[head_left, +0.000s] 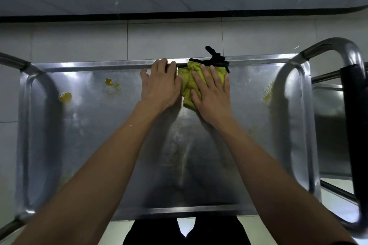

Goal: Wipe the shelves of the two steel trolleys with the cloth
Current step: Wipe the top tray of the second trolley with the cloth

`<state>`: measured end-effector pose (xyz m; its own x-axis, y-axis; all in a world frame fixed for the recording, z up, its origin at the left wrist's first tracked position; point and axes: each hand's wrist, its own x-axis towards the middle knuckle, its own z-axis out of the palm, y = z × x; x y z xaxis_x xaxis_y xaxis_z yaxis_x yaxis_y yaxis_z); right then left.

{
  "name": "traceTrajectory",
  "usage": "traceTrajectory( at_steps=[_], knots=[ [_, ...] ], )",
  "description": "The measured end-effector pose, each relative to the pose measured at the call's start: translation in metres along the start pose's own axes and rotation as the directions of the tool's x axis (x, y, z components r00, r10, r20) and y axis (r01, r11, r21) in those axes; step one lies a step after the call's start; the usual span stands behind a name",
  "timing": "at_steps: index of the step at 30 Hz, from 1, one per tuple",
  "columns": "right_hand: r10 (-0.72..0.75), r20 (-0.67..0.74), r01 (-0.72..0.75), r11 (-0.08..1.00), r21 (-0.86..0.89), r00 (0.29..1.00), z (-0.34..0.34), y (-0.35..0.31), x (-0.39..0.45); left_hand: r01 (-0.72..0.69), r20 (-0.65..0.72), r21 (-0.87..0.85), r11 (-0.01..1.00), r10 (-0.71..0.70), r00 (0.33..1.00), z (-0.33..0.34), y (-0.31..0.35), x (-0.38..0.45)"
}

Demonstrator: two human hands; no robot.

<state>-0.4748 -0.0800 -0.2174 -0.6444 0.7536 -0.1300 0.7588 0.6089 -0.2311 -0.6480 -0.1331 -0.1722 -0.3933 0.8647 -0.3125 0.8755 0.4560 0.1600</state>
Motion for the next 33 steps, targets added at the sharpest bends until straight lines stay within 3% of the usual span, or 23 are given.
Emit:
traceTrajectory(
  at_steps=[4, 11, 19, 26, 33],
  knots=[
    [0.050, -0.019, -0.050, 0.999, 0.003, 0.999, -0.008, 0.037, -0.006, -0.043, -0.036, 0.082, 0.996, 0.046, 0.998, 0.003, 0.034, -0.002],
    [0.148, -0.026, -0.148, 0.989, 0.009, 0.989, -0.026, 0.110, -0.022, -0.179, -0.040, 0.066, 0.982, 0.181, 0.983, 0.025, 0.111, -0.013],
    [0.295, -0.051, -0.292, 0.955, 0.051, 0.954, -0.043, 0.216, -0.040, -0.193, -0.014, 0.124, 0.973, 0.196, 0.981, 0.042, 0.133, -0.038],
    [0.281, -0.049, -0.280, 0.960, 0.034, 0.958, -0.037, 0.204, -0.063, -0.217, 0.048, 0.167, 0.962, 0.212, 0.976, 0.041, 0.138, -0.038],
    [0.225, -0.002, -0.225, 0.974, 0.020, 0.974, -0.017, 0.119, -0.089, -0.239, 0.037, 0.109, 0.965, 0.236, 0.971, 0.031, 0.112, -0.050]
  ],
)
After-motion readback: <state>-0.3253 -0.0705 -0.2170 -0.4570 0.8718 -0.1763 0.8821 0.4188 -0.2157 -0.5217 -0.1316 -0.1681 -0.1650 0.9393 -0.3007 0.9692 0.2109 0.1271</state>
